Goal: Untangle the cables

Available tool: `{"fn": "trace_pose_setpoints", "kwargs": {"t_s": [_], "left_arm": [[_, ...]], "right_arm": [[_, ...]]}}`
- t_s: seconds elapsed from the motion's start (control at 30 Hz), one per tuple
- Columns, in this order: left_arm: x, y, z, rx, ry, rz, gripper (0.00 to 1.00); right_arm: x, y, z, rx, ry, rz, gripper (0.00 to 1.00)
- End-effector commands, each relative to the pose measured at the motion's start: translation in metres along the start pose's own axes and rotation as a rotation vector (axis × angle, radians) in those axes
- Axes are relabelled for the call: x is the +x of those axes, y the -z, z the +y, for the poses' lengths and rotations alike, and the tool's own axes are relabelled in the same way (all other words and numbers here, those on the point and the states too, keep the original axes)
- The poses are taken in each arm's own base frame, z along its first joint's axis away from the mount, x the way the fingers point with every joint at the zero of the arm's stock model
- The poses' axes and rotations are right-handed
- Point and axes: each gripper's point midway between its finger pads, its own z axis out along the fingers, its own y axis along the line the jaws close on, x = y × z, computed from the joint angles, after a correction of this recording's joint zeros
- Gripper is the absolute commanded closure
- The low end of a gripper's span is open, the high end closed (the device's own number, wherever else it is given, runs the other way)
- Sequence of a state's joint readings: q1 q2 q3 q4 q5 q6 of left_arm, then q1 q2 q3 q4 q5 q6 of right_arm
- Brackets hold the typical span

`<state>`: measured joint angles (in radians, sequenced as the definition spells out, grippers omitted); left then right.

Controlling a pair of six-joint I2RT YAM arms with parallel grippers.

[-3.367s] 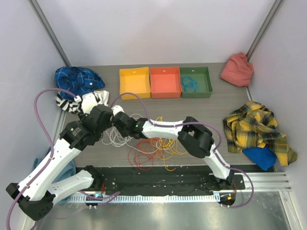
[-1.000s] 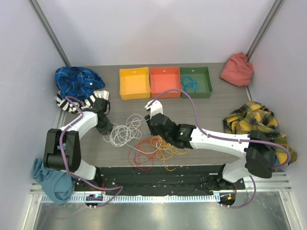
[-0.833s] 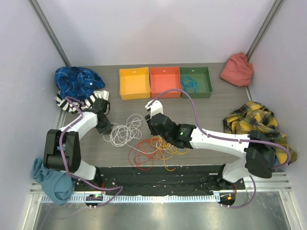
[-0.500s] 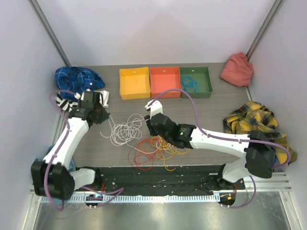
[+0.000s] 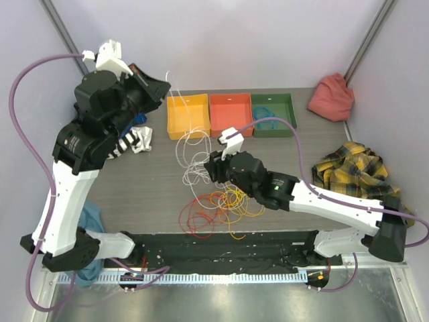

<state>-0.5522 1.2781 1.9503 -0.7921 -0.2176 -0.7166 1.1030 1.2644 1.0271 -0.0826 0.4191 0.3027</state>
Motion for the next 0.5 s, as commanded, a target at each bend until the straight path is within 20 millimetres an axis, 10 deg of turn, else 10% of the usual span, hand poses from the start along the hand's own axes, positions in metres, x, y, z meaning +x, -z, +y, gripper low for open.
{"fn": "trace_pose_setpoints", "kwargs": {"t_s": [0.0, 0.3, 0.43, 0.47], "left_arm": [[-0.014, -0.009, -0.011, -0.006, -0.084, 0.003, 1.00], [-0.059, 0.007, -0.081, 0.211, -0.093, -0.100, 1.00], [0.008, -0.028, -0.030, 0.064, -0.128, 0.036, 1.00], [0.060, -0.048, 0.003, -0.015, -0.142, 0.150, 1.00]], "right_arm": [[-0.051, 0.023, -0.004, 0.006, -0.072, -0.147, 0.53], [-0.071, 0.035, -0.022, 0.081, -0.069, -0.227, 0.31], [-0.065, 0.034, -0.025, 0.083, -0.071, -0.245, 0.27], [-0.062, 0.033, -0.026, 0.088, -0.068, -0.239, 0.27]]}}
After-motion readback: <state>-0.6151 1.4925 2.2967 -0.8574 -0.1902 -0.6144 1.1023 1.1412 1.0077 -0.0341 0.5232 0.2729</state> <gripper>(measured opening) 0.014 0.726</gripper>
